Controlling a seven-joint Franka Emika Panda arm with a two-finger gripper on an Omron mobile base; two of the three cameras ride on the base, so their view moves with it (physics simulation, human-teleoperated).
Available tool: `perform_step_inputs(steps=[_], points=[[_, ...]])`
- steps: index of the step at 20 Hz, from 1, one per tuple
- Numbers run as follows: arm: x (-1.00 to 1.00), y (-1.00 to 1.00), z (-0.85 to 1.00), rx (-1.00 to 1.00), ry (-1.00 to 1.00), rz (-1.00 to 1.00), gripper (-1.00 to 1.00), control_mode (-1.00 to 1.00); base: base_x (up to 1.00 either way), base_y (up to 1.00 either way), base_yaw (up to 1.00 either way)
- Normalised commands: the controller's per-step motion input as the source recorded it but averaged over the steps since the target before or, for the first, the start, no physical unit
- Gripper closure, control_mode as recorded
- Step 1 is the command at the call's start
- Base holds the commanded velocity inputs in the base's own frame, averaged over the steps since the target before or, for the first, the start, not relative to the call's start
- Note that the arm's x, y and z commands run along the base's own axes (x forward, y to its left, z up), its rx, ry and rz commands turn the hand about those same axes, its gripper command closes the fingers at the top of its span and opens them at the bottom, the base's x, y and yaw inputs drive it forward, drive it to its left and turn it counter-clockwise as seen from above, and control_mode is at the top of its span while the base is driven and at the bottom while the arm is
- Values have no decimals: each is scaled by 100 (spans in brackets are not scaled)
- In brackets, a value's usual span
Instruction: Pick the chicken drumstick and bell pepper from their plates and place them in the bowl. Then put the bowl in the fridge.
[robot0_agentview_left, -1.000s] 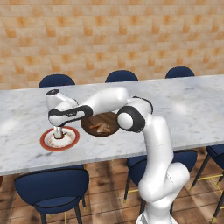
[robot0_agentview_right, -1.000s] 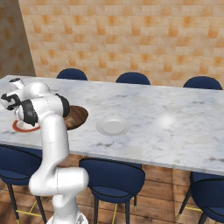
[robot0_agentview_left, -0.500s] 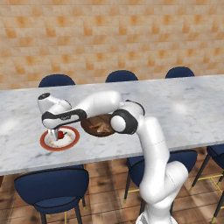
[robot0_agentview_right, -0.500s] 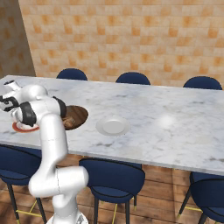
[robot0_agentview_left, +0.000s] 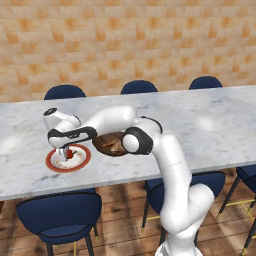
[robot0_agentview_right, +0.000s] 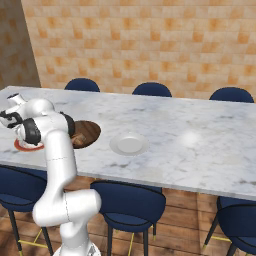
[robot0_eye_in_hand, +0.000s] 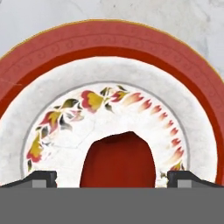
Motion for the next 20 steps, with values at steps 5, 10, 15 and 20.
perform_step_inputs(steps=[5,10,15,20], points=[[18,-4,-17,0,0,0,-100,-100,0,0,0],[1,1,-13,0,0,0,-100,-100,0,0,0],[0,4,-2,0,0,2,100,-100,0,0,0],[-4,-13,19,0,0,4,100,-100,0,0,0]])
